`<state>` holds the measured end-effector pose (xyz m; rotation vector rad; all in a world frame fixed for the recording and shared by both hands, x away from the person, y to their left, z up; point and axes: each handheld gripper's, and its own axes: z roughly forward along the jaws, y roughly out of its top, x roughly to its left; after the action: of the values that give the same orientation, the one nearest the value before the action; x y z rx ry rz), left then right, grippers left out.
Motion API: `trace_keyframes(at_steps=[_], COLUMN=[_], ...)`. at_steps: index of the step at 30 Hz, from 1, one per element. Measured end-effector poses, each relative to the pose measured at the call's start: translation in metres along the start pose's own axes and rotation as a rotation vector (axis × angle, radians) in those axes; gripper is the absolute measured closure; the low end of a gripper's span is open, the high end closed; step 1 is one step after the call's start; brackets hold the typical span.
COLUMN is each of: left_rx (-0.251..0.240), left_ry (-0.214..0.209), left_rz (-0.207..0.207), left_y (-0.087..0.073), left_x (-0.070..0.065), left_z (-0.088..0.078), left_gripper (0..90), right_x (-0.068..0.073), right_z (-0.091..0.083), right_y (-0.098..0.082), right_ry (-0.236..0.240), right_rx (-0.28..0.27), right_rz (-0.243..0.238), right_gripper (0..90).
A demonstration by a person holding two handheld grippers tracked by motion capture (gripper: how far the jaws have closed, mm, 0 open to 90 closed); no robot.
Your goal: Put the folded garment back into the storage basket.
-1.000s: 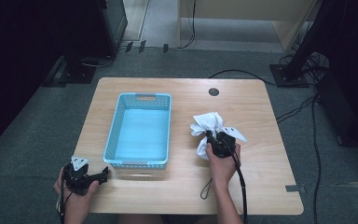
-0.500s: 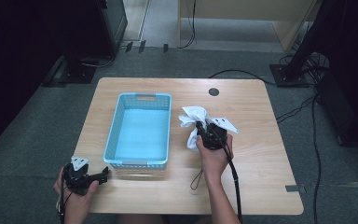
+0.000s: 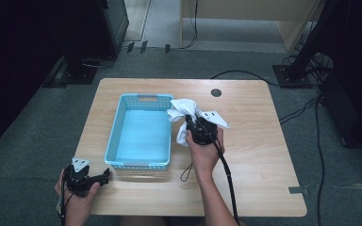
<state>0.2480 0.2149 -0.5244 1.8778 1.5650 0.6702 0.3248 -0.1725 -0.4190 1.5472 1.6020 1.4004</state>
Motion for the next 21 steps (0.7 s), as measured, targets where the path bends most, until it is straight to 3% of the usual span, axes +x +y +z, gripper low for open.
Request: trace_keyframes(at_steps=[21], left_rx=[0.002], left_ry=[-0.001], left_rz=[0.001], left_y=[0.000], left_x=[0.000], left_z=[0.000], left_gripper=[0.1], right_x=[0.054], right_z=[0.021], right_y=[0.013], right_ry=[0.077], right_rx=[-0.004], right_rz=[-0.047], right_gripper=[75.0])
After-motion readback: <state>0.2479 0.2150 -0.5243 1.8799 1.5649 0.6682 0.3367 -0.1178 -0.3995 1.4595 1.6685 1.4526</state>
